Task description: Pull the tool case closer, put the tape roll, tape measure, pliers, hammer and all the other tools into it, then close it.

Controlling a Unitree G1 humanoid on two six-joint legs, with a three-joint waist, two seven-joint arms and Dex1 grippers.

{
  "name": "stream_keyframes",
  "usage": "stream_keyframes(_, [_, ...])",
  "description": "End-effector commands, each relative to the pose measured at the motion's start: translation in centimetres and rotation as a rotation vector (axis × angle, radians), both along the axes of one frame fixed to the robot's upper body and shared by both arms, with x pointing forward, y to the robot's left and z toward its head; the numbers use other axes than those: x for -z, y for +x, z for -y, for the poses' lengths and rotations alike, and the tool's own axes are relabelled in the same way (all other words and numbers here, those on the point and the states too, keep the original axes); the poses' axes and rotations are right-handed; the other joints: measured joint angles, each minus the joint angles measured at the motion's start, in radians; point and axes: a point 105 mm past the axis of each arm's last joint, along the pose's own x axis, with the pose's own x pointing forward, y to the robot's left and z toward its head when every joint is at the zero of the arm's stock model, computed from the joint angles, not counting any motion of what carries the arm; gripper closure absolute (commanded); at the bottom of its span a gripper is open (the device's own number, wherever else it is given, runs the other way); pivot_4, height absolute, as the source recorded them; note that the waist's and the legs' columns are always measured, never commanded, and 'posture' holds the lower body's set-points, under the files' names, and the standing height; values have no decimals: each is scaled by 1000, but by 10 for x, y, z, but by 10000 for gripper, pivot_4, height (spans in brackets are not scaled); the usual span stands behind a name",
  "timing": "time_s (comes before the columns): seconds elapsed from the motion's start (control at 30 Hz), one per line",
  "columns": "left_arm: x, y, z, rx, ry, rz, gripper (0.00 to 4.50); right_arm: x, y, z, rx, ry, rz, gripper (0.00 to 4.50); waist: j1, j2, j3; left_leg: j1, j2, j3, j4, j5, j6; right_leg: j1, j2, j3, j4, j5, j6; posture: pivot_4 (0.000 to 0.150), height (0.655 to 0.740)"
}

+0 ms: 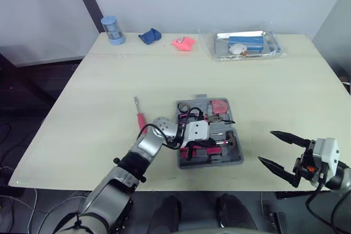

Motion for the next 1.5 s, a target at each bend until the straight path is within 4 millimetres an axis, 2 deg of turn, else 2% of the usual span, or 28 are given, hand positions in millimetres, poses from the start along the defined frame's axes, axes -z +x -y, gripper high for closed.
stream_keyframes(0.03, [28, -2, -13, -74, 109, -45, 44285, -4, -2, 1, -5, 2, 30, 0, 0, 0, 0, 2, 0, 0, 0, 0, 0, 2, 0, 0, 0, 0, 0, 1500, 7400])
stream_keyframes(0.17, [30, 1, -17, -114, 114, -40, 44285, -4, -3, 2, -5, 3, 29, 0, 0, 0, 0, 7, 0, 0, -2, 0, 0, 7, 0, 0, -3, 0, 0, 1500, 7400])
stream_keyframes(0.47, [52, 2, -31, -177, 199, 28, 44285, -4, -2, 4, -9, 3, 31, 0, -2, 3, -11, 9, 0, 0, -3, 0, 0, 9, 0, 0, -3, 0, 0, 1500, 7400])
stream_keyframes(0.57, [66, -7, -35, -184, 209, -8, 44285, -4, -1, 5, -9, 1, 32, 0, -6, 3, -14, 13, 1, 0, -5, 0, 0, 11, 0, 0, -4, 0, 0, 1500, 7400])
stream_keyframes(0.9, [71, -24, -25, -140, 89, -59, 44285, -3, -2, 7, 2, -7, 27, 0, -5, 5, -24, 13, 1, 0, -7, 0, 0, 12, 0, 0, -9, 0, 0, 1500, 7400])
stream_keyframes(1.0, [76, -27, -27, -122, 89, -23, 44285, -3, -3, 6, 5, -4, 27, 0, -4, 5, -24, 13, 1, 0, -8, 0, 0, 13, 0, 0, -11, 0, 0, 1500, 7400])
stream_keyframes(1.4, [86, -11, -32, -144, 174, 208, 44285, -4, -6, 6, 16, 0, 32, 0, 2, 13, -32, 16, 1, 0, -8, -1, 1, 18, 0, 0, -15, -1, 1, 1500, 7400])
stream_keyframes(1.43, [87, -10, -33, -145, 187, 216, 44285, -4, -6, 6, 17, 0, 32, 0, 2, 15, -33, 16, 0, 0, -8, -1, 1, 20, 0, 0, -15, -2, 3, 1500, 7400])
stream_keyframes(1.5, [92, -8, -36, -233, 175, 126, 44285, -4, -7, 6, 18, 0, 31, 0, 3, 18, -36, 16, 0, 0, -9, -1, 1, 22, 0, 1, -15, -5, 8, 1500, 7400])
